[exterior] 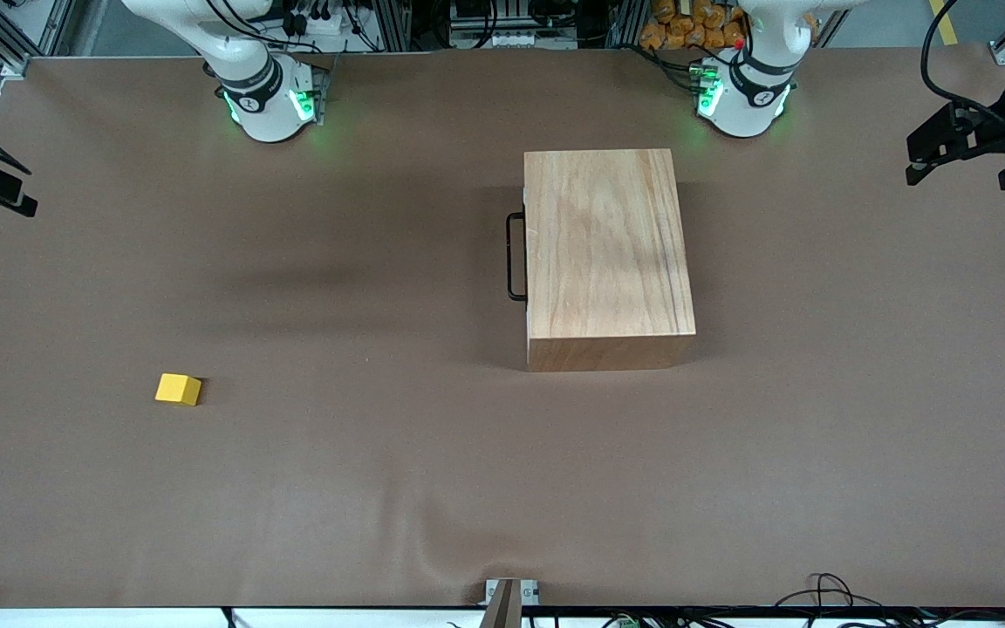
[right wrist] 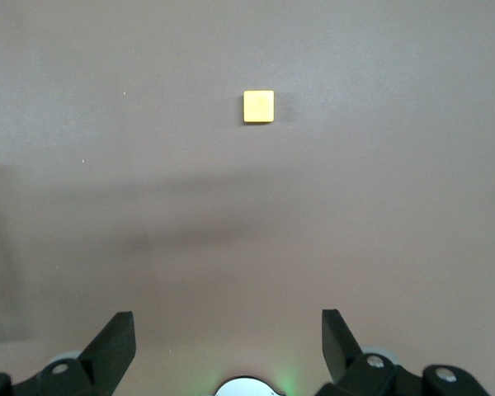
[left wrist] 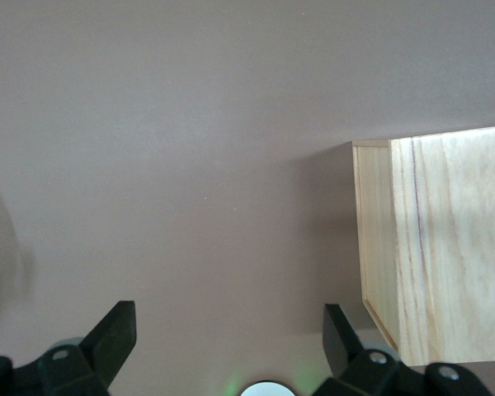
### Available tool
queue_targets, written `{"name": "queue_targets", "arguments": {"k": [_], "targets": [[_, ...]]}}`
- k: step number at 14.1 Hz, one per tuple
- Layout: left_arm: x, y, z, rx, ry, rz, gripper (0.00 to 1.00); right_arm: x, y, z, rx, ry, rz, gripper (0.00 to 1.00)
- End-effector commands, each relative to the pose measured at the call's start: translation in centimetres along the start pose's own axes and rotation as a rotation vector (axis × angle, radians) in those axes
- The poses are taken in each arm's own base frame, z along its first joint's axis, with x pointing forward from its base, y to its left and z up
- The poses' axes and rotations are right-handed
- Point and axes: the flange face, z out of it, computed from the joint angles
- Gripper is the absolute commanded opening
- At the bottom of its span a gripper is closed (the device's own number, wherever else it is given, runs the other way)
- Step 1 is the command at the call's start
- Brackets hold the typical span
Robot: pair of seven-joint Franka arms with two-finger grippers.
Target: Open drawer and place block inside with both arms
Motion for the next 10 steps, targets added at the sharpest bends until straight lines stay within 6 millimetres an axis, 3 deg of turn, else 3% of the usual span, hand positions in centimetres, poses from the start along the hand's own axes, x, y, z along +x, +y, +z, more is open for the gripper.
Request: {"name": "queue_targets", "arguments": {"k": [1, 6, 10], "targets": [[0.6, 2.1, 0.1, 0.023, -0.009, 0.013, 1.00, -0.7, 0.2, -0.5, -0.008, 0.004, 0.013, 1.00], [2.1, 7.6, 2.6, 0.007, -0.047, -0.053, 1.00, -0.7, 0.2, -0.5, -0.008, 0.001, 0.013, 1.00], [0.8, 9.8, -0.3, 0.039, 0.021, -0.005, 1.00, -0.8, 0.2, -0.5, -0.008, 0.000, 0.014, 1.00]]}}
